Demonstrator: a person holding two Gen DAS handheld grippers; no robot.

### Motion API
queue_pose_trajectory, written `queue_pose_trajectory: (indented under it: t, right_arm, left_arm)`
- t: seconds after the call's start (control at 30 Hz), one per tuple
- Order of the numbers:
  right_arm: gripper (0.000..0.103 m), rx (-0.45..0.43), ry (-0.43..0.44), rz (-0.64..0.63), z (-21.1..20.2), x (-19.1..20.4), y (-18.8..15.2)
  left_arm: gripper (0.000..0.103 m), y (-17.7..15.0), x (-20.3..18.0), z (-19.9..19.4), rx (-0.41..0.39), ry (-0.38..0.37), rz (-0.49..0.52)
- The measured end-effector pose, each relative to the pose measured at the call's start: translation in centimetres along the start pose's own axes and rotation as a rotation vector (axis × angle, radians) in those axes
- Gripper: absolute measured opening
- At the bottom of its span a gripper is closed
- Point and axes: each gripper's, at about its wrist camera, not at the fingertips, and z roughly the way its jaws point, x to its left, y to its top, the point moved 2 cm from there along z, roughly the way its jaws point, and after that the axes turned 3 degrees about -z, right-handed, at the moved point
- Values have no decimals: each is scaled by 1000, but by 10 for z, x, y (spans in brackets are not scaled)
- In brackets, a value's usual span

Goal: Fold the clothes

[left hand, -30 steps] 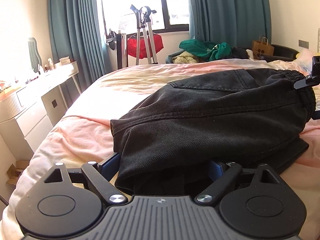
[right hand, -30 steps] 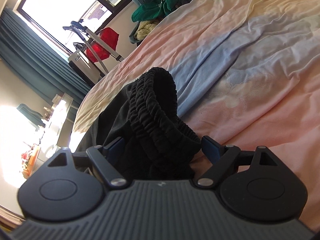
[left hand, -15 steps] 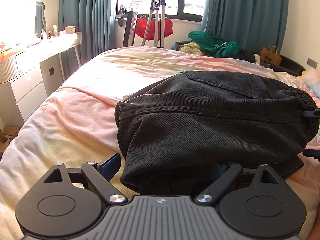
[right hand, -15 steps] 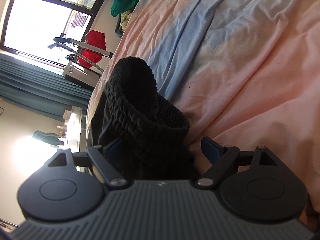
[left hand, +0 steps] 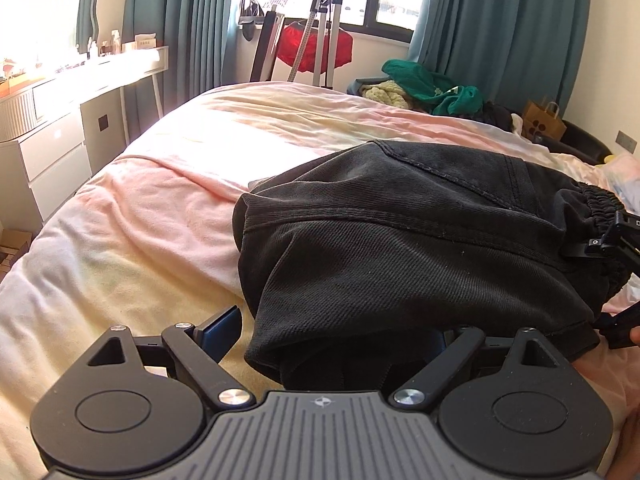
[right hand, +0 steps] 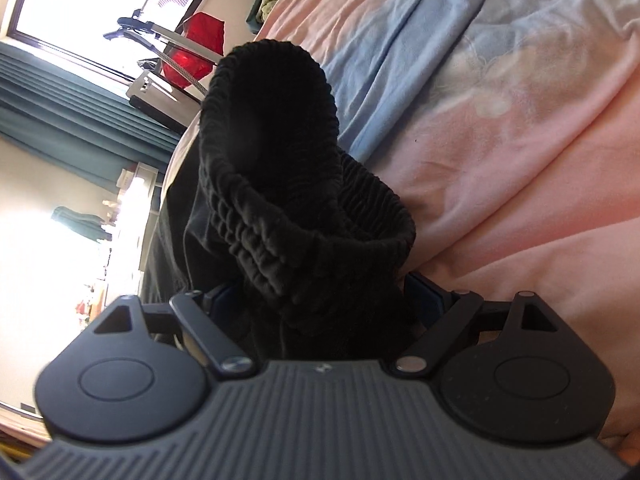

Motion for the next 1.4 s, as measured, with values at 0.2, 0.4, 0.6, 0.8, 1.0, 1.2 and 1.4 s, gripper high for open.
queue_pose_trajectory:
  t: [0.2, 0.4, 0.6, 0.8, 1.0, 1.2, 1.4]
  right_arm:
    - [89, 28, 89, 85, -2, -9, 4]
    - [89, -7, 343, 115, -28, 1, 7]
    - [89, -20, 421, 64, -34, 13, 6]
    - [87, 85, 100, 35, -17, -6, -6]
    - [88, 131, 67, -19, -8, -2, -10]
    - [91, 81, 274, 56, -23, 4, -3]
    - [91, 30, 345, -27, -34, 19, -1]
  left_arm:
    - [92, 2, 0, 1, 2, 5, 2]
    - [92, 5, 10, 4, 3, 11, -60]
    - [97, 11, 35, 11, 5, 5, -199]
    - [97, 10, 35, 16, 7, 20, -173]
    - [95, 10, 54, 14, 7, 62, -217]
    - [94, 9, 46, 11, -5, 78, -184]
    - [95, 9, 49, 12, 5, 65, -211]
